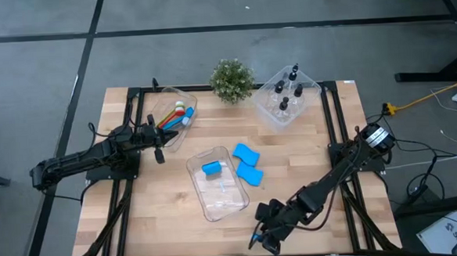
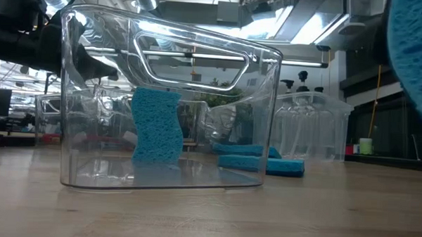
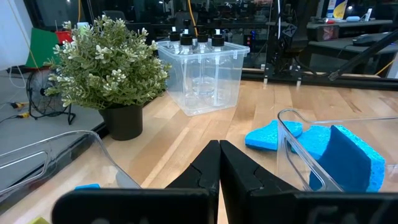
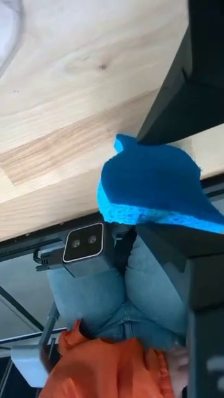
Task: Pick & Place Kitchen Sink Supplies
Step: Put the sponge into the bottom transparent bin
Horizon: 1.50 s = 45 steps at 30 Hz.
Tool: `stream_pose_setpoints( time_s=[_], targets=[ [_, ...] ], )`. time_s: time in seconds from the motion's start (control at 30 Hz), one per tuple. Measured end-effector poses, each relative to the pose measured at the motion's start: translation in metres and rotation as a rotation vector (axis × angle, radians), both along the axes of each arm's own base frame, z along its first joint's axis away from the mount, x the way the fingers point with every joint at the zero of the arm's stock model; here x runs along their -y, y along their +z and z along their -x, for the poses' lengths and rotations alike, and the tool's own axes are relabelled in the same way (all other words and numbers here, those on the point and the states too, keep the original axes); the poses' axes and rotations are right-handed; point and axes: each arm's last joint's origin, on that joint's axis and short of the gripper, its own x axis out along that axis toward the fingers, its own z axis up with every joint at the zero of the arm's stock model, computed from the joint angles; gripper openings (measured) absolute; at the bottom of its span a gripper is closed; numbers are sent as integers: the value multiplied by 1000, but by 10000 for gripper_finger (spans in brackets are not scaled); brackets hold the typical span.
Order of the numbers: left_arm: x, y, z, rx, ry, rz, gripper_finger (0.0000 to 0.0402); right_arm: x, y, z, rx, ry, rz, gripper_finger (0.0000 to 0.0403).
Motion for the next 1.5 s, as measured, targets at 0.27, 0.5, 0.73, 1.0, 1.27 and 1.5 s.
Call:
stream_pose_setpoints(
  time_s=[0.27,0.5,0.73,1.0,1.27,1.5],
  targets=[
    [0,0,0,0,0,0,2,4,8,0,25,33,1,220],
    [0,0,0,0,0,0,2,6,15,1,40,34,-5,220],
    [0,0,0,0,0,0,2,13,15,-1,-15,72,-28,220],
    [0,0,0,0,0,0,2,29,47,-9,-81,109,120,220],
    [0,0,0,0,0,0,2,29,86,-19,198,409,429,220],
    [0,0,0,0,0,0,2,34,83,-16,295,781,848,220]
  ],
)
